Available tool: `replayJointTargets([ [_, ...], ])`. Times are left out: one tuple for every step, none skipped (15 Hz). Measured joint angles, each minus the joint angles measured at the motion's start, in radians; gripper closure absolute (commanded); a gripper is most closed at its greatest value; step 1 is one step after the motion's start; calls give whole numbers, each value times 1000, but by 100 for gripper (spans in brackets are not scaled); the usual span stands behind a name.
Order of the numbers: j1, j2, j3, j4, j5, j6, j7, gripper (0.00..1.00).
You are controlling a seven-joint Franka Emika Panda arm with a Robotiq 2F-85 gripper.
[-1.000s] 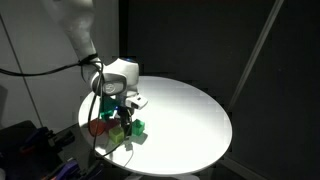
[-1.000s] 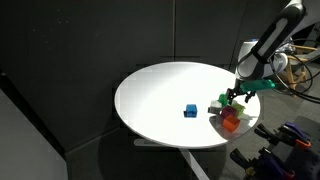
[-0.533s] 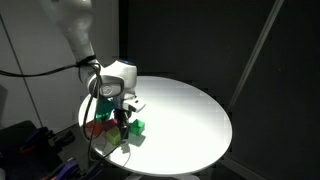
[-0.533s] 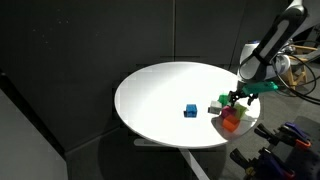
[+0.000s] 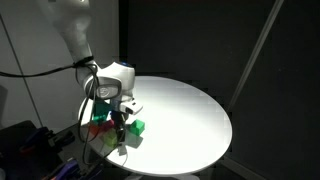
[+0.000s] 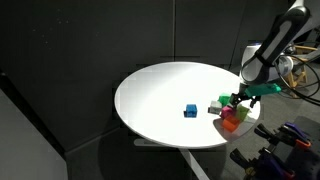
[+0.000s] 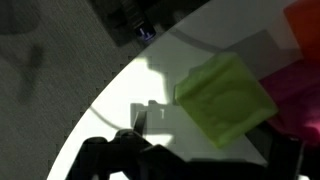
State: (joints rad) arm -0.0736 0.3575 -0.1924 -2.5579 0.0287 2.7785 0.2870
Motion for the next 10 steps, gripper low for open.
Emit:
replayJointTargets([
  [0, -3, 0, -5, 0, 0, -1, 0],
  [0, -8, 0, -11, 0, 0, -2, 0],
  [0, -15, 0, -18, 0, 0, -5, 0],
  [0, -23, 0, -26, 0, 0, -8, 0],
  [0, -31, -1, -35, 0, 0, -11, 0],
  [0, -40, -2, -44, 0, 0, -14, 0],
  [0, -49, -3, -52, 0, 0, -16, 0],
  [0, -58, -3, -61, 0, 0, -17, 0],
  [0, -68, -4, -70, 0, 0, -18, 0],
  [0, -77, -4, -78, 0, 0, -19, 0],
])
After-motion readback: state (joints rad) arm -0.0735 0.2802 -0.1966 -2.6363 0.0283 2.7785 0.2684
